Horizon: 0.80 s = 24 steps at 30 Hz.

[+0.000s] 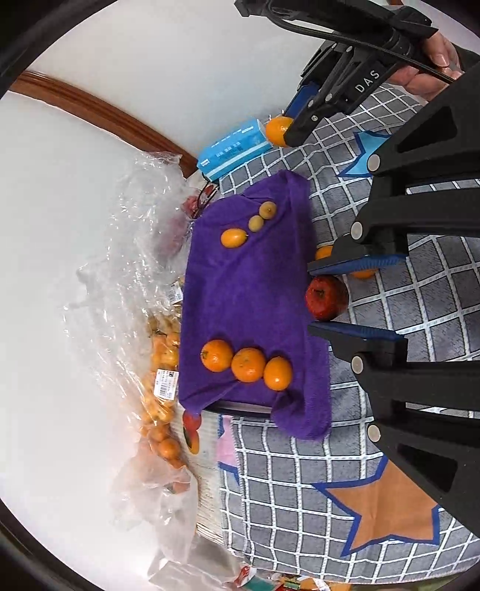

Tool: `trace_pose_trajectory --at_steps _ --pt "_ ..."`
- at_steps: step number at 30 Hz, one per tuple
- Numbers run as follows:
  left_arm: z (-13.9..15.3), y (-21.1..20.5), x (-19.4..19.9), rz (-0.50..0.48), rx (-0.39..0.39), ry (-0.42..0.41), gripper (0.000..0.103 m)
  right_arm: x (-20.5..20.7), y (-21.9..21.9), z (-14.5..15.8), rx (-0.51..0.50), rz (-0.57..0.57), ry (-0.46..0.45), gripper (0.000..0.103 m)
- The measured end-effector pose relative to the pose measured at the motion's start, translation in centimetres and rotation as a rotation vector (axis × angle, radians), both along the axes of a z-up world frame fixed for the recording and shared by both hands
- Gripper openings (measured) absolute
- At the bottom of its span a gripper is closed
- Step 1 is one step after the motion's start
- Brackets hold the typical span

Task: Organize fruits
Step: 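Lift the orange and red fruit and carry them over the purple towel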

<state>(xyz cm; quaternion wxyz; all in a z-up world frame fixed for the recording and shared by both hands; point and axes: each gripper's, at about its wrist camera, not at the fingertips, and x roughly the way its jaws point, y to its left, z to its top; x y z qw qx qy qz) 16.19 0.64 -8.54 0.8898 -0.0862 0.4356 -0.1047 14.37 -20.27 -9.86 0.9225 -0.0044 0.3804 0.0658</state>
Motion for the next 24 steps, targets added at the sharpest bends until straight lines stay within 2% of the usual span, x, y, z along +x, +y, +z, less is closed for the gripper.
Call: trace_pose_trajectory --at_steps 12,15,19,24 --pt "2.2 0.7 2.5 -0.021 0.028 -0.051 0.024 2.2 1.0 1.4 0.012 0.013 -0.047 0.034" --pt "2.0 1.0 3.0 -0.023 -0.001 -0.048 0.024 2.7 1.6 1.2 -0.015 0.022 -0.035 0.034" --pt "1.4 1.1 3.7 -0.033 0.01 -0.036 0.024 2.8 1.9 1.3 -0.013 0.031 -0.044 0.034" --pt "1.2 1.8 4.4 -0.019 -0.018 -0.032 0.024 3.4 2.3 1.5 -0.033 0.04 -0.05 0.034"
